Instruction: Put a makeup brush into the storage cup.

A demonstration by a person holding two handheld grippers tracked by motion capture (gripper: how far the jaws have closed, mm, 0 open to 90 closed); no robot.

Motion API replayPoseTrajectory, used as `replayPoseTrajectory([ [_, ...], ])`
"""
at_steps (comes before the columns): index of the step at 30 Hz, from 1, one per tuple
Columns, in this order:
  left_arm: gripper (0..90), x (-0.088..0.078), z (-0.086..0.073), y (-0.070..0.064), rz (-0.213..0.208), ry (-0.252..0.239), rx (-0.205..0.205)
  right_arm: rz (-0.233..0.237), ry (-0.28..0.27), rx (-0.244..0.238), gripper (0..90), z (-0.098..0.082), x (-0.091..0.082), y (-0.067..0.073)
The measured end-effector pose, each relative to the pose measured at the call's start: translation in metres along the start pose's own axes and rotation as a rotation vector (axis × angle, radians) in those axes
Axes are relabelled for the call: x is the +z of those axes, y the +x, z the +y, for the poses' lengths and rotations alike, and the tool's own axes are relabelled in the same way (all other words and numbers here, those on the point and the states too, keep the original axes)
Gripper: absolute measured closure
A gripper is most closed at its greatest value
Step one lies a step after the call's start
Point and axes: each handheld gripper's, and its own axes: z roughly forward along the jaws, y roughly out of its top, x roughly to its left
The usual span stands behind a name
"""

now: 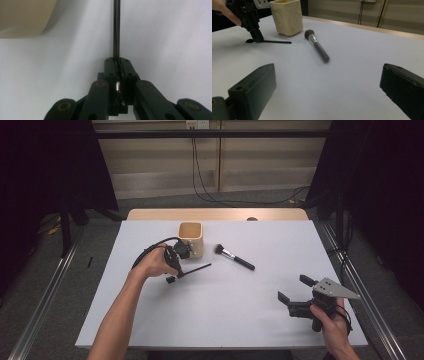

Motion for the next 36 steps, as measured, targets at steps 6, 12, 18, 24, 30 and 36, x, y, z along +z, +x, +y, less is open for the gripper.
replayPoseTrajectory([
  [6,85.8,-0.001,-0.003,0.002,-0.008,-0.021,-0.033,-0.004,0.0,-0.001,0.2,0.0,-0.001,-0.001],
  [12,85.8,-0.003,-0.006,0.005,-0.027,-0.043,-0.049,-0.006,-0.003,0.002,0.2,0.0,-0.002,0.0],
  [18,85.8,-0.007,-0.012,0.005,-0.093,-0.128,-0.117,-0.01,-0.003,0.004,0.3,0.0,-0.002,-0.002],
  [24,85.8,-0.016,-0.017,0.002,-0.138,-0.256,-0.143,-0.008,-0.004,0.0,0.3,0.0,-0.002,-0.001],
  [30,85.7,-0.02,-0.023,-0.002,-0.118,-0.297,-0.13,-0.016,-0.006,0.005,0.3,0.0,-0.002,-0.002],
  [36,85.7,-0.025,-0.034,-0.006,-0.119,-0.41,-0.128,-0.011,-0.002,0.0,0.3,-0.001,-0.002,-0.001],
])
